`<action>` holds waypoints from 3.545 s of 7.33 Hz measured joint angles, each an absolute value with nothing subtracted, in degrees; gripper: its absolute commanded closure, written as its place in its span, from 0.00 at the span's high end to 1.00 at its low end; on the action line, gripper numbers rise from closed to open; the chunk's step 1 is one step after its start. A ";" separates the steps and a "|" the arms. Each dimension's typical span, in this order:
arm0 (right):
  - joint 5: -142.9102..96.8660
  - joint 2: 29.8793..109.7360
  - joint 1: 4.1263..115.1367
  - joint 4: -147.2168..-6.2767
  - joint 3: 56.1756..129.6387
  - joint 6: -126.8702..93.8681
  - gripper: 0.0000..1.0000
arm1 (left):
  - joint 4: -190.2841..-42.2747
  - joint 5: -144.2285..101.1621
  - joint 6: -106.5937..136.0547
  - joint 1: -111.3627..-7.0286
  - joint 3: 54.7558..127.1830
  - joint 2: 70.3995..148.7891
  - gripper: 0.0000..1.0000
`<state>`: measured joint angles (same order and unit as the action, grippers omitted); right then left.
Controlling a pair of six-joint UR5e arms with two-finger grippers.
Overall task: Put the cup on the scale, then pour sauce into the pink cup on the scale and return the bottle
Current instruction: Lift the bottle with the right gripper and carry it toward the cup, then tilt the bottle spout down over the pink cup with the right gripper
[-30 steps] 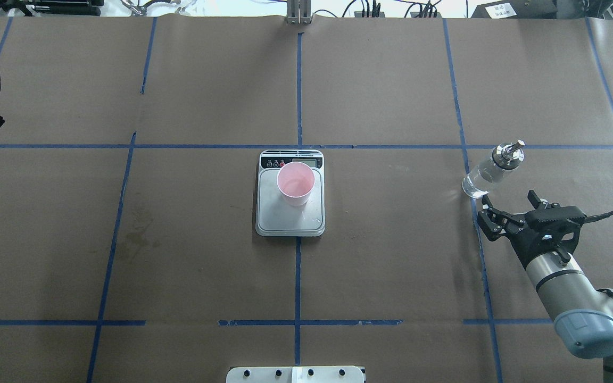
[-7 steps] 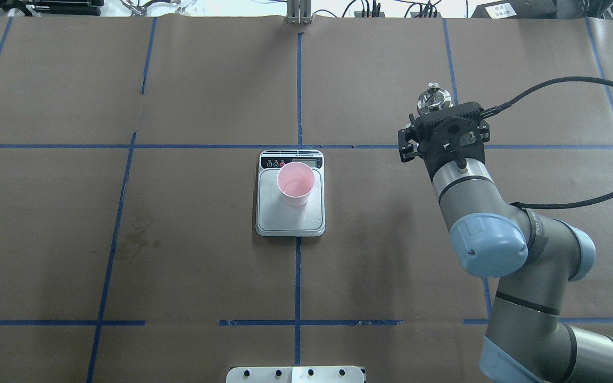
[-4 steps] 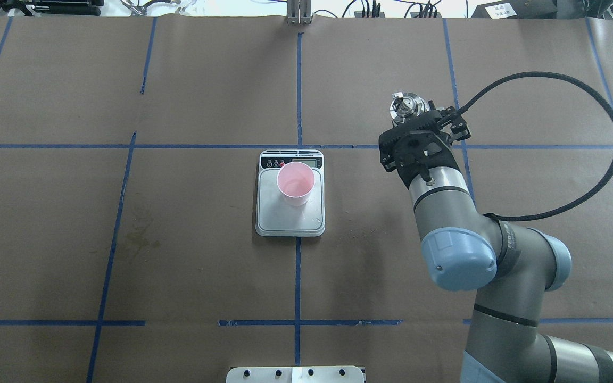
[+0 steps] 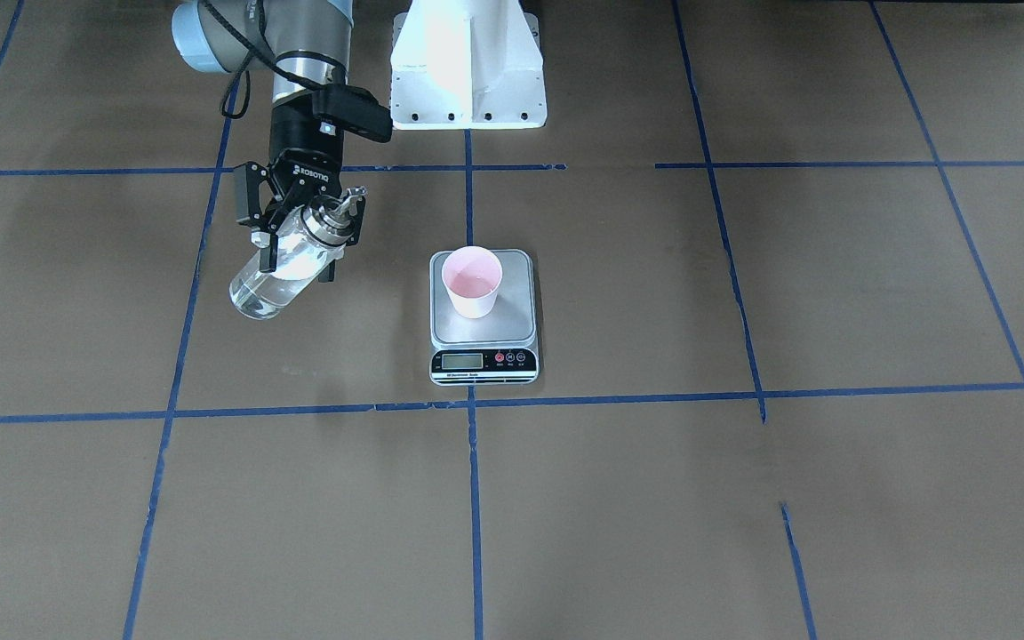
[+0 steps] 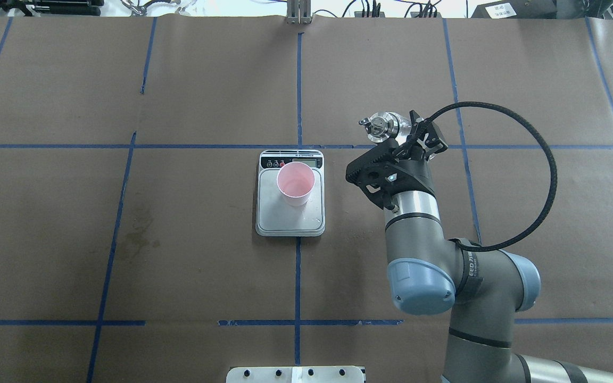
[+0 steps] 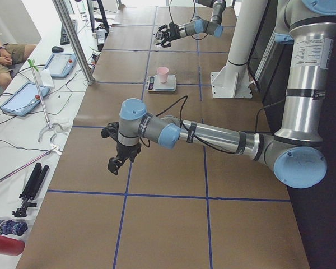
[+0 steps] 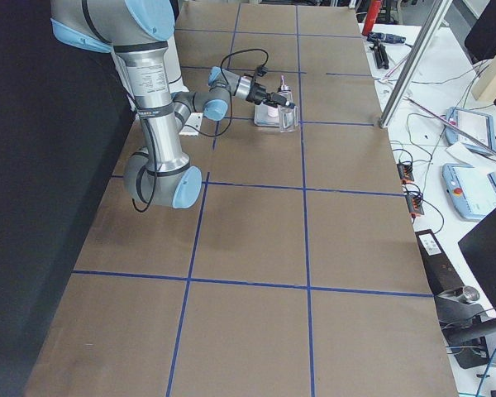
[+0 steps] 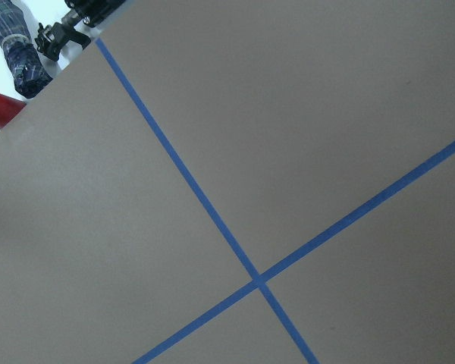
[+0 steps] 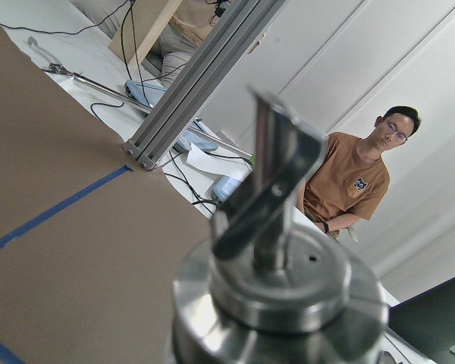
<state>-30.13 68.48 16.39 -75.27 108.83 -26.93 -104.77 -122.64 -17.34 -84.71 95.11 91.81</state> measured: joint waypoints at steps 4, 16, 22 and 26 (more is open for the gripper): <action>-23.32 67.50 14.76 -78.29 106.03 -16.19 0.00 | -106.27 -126.72 -17.53 -86.24 89.57 91.19 1.00; -10.87 62.50 13.27 -89.91 97.57 -2.48 0.00 | -106.17 -127.00 -17.49 -86.22 89.37 91.32 1.00; -9.82 61.49 13.27 -89.91 96.76 0.05 0.00 | -106.17 -127.02 -17.49 -86.22 89.26 91.32 1.00; -8.62 61.18 13.27 -89.91 96.37 1.52 0.00 | -106.09 -127.09 -17.49 -86.22 89.22 91.37 1.00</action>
